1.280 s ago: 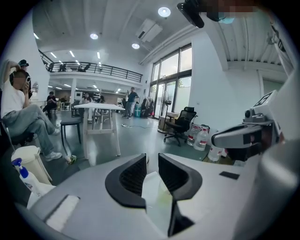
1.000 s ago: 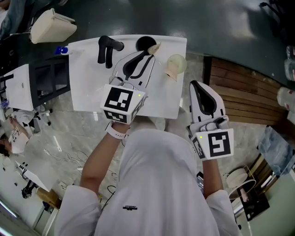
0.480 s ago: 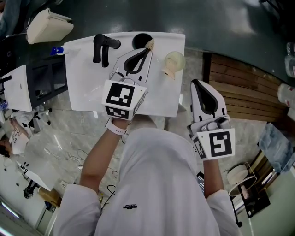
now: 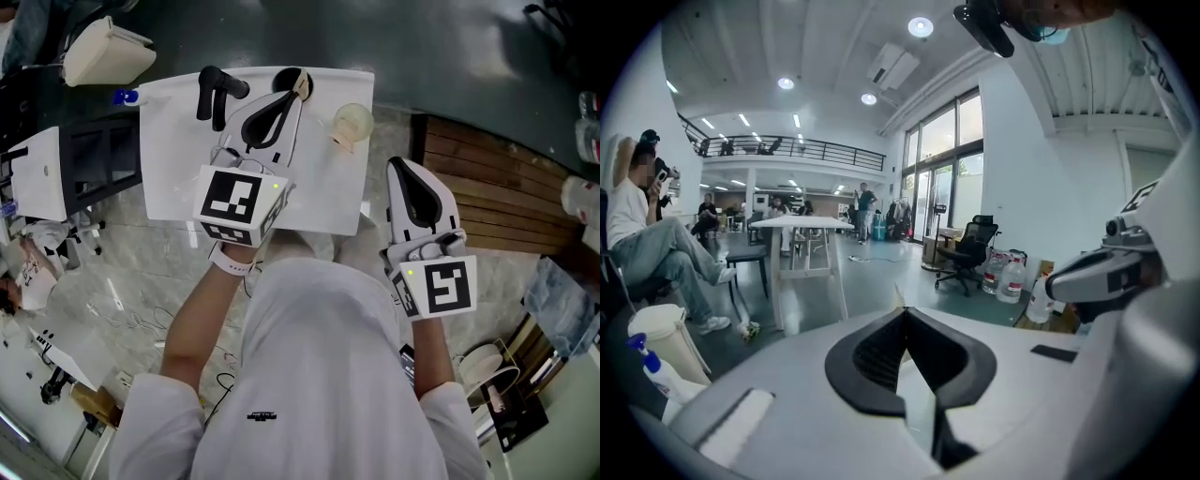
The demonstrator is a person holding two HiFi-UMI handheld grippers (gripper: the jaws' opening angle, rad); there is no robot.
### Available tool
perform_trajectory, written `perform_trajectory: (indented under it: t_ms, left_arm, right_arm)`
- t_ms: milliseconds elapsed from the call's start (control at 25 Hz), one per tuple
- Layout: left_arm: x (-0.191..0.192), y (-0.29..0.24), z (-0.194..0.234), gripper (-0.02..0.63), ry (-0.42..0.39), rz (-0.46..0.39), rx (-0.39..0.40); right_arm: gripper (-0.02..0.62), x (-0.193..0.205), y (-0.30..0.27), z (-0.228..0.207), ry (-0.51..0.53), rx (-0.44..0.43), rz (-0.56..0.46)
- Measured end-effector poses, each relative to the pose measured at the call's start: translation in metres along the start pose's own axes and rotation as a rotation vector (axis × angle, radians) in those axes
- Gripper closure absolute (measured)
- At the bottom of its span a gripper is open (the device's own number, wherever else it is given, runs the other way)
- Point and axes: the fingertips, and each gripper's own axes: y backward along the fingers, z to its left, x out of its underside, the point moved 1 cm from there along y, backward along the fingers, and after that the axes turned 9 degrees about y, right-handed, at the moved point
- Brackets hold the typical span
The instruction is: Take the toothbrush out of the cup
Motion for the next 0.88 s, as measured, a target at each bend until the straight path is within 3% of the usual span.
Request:
perform_trajectory:
  t_ms: [440,880]
  left_arm:
    - [-0.061,0.076,-0.028,0.601,-0.017,-0.159,-0.033]
    - [-0.050,0.142,-0.035,0.601,0.015,-0.159,-0.099]
  right_arm:
    - [0.588,-0.026,0.026,0.011,0.040,-0.007,-0.071]
    - [0.588,-0.035,0.037,0.029,0.062,-0.039,-0.102]
